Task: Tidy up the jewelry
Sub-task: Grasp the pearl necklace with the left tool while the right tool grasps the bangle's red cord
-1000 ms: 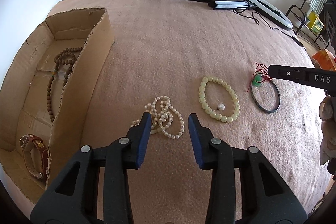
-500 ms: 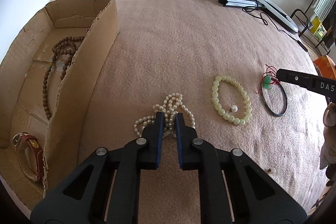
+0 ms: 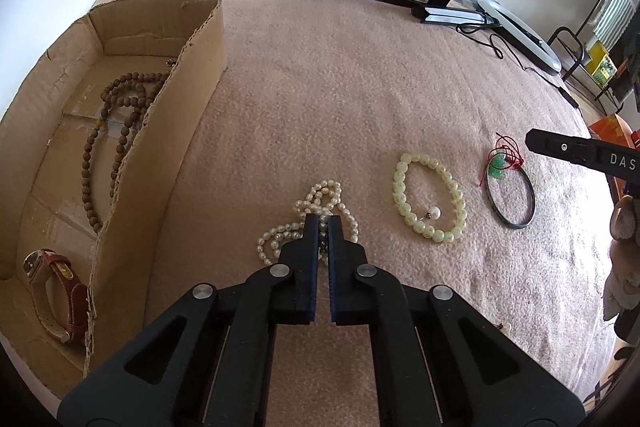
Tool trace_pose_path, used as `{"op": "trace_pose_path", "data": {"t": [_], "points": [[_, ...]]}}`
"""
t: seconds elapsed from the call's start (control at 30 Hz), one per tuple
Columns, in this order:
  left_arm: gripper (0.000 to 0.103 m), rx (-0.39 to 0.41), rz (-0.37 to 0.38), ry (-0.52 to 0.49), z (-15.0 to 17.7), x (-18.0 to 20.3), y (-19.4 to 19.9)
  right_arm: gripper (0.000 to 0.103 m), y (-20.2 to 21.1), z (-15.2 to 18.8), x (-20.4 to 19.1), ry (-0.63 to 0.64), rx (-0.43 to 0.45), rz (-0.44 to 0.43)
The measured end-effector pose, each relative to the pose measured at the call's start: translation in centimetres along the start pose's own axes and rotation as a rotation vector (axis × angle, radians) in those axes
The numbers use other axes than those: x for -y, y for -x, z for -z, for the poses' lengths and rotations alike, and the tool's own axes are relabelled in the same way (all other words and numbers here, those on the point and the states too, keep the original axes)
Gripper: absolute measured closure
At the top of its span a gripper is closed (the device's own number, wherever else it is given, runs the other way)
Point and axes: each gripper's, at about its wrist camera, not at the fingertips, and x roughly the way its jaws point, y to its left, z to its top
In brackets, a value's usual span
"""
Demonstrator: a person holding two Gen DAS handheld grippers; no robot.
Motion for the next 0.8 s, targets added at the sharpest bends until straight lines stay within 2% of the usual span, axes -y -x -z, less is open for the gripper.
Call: {"op": "trace_pose_path", "data": {"t": [0.03, 0.07, 0.1, 0.13, 0.2, 0.33, 0.43, 0.47, 0.5, 0.53, 0.63, 0.67, 0.7, 0.73, 0.77, 0.8], "points": [[0.101, -0.002, -0.001, -0.002, 0.0, 0.0, -0.1, 0.067, -0.1, 0.0, -0.1, 0.002, -0.001, 0.004], [0.101, -0.004, -0.003, -0.003, 0.0, 0.0, -0.2, 0.049, -0.1, 0.0, -0.3, 0.011, 0.002, 0.006], [0.101, -0.006, -0.004, -0.003, 0.1, 0.0, -0.2, 0.049, -0.1, 0.0, -0.5, 0.023, 0.006, 0.012], [0.101, -0.007, -0.004, -0.006, 0.1, 0.0, -0.3, 0.05, -0.3, -0.1, -0.8, 0.038, 0.0, 0.017], [0.101, -0.007, -0.012, -0.016, 0.1, 0.2, -0.4, 0.062, -0.7, -0.1, -1.2, 0.058, -0.013, 0.024], [0.1, -0.017, -0.027, -0.029, 0.0, 0.3, -0.8, 0.069, -2.0, 0.0, -1.5, 0.068, -0.042, 0.04], [0.084, -0.018, -0.039, -0.071, 0.1, 1.0, -1.1, 0.084, -2.6, 0.1, -1.5, 0.075, -0.057, 0.05], [0.073, -0.012, -0.057, -0.087, 0.1, 1.3, -1.2, 0.092, -2.7, 0.0, -1.5, 0.075, -0.059, 0.056], [0.067, -0.011, -0.058, -0.097, 0.2, 1.5, -1.3, 0.098, -2.7, -0.1, -1.6, 0.074, -0.057, 0.058], [0.067, -0.013, -0.056, -0.098, 0.1, 1.6, -1.4, 0.1, -2.7, -0.1, -1.5, 0.07, -0.055, 0.058], [0.067, -0.012, -0.055, -0.09, 0.0, 1.6, -1.7, 0.103, -2.5, -0.1, -1.3, 0.062, -0.047, 0.061], [0.073, -0.016, -0.047, -0.081, -0.1, 1.4, -1.9, 0.103, -2.4, -0.1, -1.2, 0.059, -0.045, 0.059], [0.086, -0.018, -0.045, -0.072, -0.2, 1.3, -2.0, 0.103, -2.2, -0.1, -1.1, 0.052, -0.043, 0.056], [0.093, -0.017, -0.049, -0.066, -0.3, 1.1, -2.0, 0.103, -2.1, -0.1, -0.9, 0.046, -0.04, 0.053], [0.097, -0.016, -0.047, -0.059, -0.3, 0.9, -1.9, 0.103, -2.0, 0.0, -0.7, 0.038, -0.037, 0.048], [0.098, -0.017, -0.038, -0.054, -0.4, 0.8, -1.9, 0.103, -1.8, -0.1, -0.5, 0.03, -0.034, 0.043]]}}
